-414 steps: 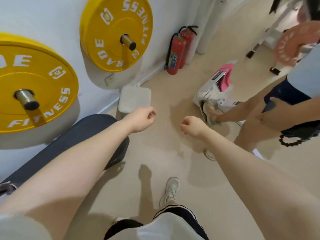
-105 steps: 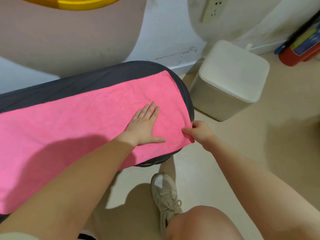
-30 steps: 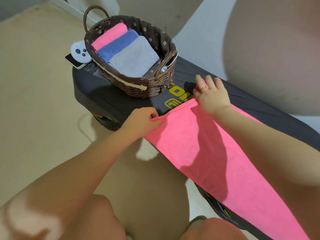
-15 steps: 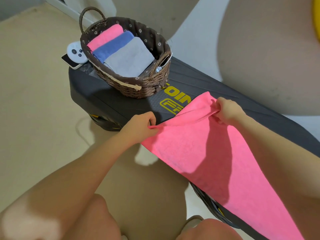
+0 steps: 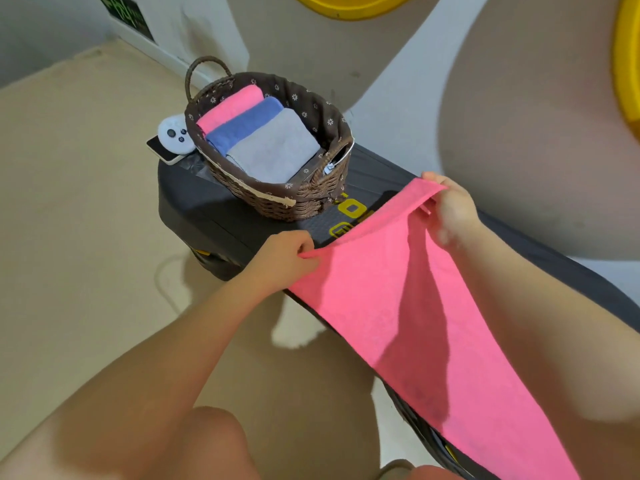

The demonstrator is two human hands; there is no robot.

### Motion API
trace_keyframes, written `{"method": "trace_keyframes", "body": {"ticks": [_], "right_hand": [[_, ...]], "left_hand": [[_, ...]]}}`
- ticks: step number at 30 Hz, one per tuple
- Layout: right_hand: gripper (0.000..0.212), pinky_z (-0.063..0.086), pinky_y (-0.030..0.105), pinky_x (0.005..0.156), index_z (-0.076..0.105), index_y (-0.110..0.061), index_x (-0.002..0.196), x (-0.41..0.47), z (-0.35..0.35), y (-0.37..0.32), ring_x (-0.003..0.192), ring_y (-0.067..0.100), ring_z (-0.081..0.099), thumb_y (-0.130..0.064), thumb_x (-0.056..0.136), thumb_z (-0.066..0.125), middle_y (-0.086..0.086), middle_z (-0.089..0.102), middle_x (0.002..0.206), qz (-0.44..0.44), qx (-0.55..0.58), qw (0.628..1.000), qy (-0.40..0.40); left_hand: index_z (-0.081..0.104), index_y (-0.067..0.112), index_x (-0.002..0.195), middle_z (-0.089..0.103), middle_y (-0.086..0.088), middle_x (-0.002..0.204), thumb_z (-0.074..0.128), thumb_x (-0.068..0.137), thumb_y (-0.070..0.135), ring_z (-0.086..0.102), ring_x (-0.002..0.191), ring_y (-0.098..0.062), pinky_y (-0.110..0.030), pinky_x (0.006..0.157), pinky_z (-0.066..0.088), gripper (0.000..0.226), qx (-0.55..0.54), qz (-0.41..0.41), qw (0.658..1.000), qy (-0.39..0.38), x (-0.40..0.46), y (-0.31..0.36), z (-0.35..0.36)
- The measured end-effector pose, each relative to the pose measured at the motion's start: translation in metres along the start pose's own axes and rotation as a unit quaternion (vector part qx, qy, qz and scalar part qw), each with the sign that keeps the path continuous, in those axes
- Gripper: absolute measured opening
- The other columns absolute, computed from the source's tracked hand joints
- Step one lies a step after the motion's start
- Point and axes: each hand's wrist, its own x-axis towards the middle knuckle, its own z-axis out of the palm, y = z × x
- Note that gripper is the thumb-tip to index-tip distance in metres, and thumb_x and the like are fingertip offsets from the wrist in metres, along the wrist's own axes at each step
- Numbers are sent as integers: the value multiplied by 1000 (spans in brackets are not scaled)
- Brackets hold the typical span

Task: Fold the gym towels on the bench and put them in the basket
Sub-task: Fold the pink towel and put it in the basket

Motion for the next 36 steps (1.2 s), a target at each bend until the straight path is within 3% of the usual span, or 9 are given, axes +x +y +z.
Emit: {"method": "trace_keyframes", "body": {"ticks": [5, 10, 14, 17, 20, 22, 24, 30, 36], "right_hand": [[32, 42, 18, 71, 57, -21, 92, 23, 19, -5, 74, 9, 56, 1, 96, 33, -3, 55, 78, 8, -10, 1000, -11], [38, 41, 19, 69, 54, -22, 83, 30, 51, -17, 63, 7, 54, 7, 92, 31, -3, 56, 79, -49, -15, 998, -48], [37, 43, 23, 73, 55, -24, 84, 29, 77, -43, 73, 10, 59, 3, 95, 31, -5, 59, 81, -55, 7, 994, -98], [34, 44, 23, 66, 55, -25, 84, 21, 89, -65, 70, 10, 58, -2, 96, 33, -5, 58, 78, -69, 15, 991, -110], [30, 46, 20, 57, 55, -23, 89, 9, 75, -72, 61, 13, 52, -4, 98, 33, 1, 52, 75, -72, 3, 992, -102], [29, 48, 17, 54, 56, -23, 96, -1, 47, -66, 54, 11, 55, -4, 98, 34, 0, 57, 72, -66, -62, 993, -74], [30, 47, 15, 50, 55, -22, 102, -9, 11, -58, 43, 5, 59, -2, 97, 34, -7, 63, 55, -66, -132, 989, -29], [38, 46, 10, 38, 51, -18, 71, -22, -84, -52, 33, -2, 54, 8, 93, 35, -10, 55, 34, -43, -254, 964, 73], [33, 52, 23, 59, 58, -10, 69, -40, -144, -50, 57, 13, 58, 3, 87, 32, 0, 63, 63, 1, -184, 981, 66]], "left_hand": [[46, 16, 68, 46, -11, 69, 62, 85, 21, 41, 64, -16, -26, 60, 31, 24, -161, -32, 983, 85, 8, 2, -36], [44, 20, 69, 40, 0, 65, 61, 87, 24, 37, 61, -8, -19, 57, 29, 25, -179, -40, 979, 84, 12, 3, -52], [46, 24, 67, 37, 3, 67, 64, 84, 22, 35, 64, -9, -20, 62, 30, 25, -240, -30, 961, 138, 13, 2, -76], [46, 22, 65, 42, 7, 66, 65, 83, 18, 39, 62, -3, -15, 60, 31, 27, -257, 11, 952, 166, 15, 20, -93], [42, 19, 61, 30, 7, 50, 68, 80, 11, 28, 44, -4, -12, 46, 23, 33, -247, 73, 963, 84, 10, 56, -86], [43, 20, 62, 27, -1, 52, 70, 76, 12, 24, 48, -8, -16, 47, 20, 31, -272, 101, 957, 11, 8, 70, -67], [44, 21, 63, 29, 5, 48, 70, 77, 12, 25, 46, -7, -18, 47, 23, 31, -258, 104, 960, -42, 9, 76, -43], [42, 21, 64, 32, 12, 52, 66, 82, 2, 39, 39, 6, -5, 47, 30, 36, -248, 97, 952, -148, -2, 102, 30], [39, 18, 63, 36, 10, 39, 58, 89, 12, 25, 36, -2, -16, 41, 21, 33, -250, 88, 932, -249, -19, 128, 93]]}}
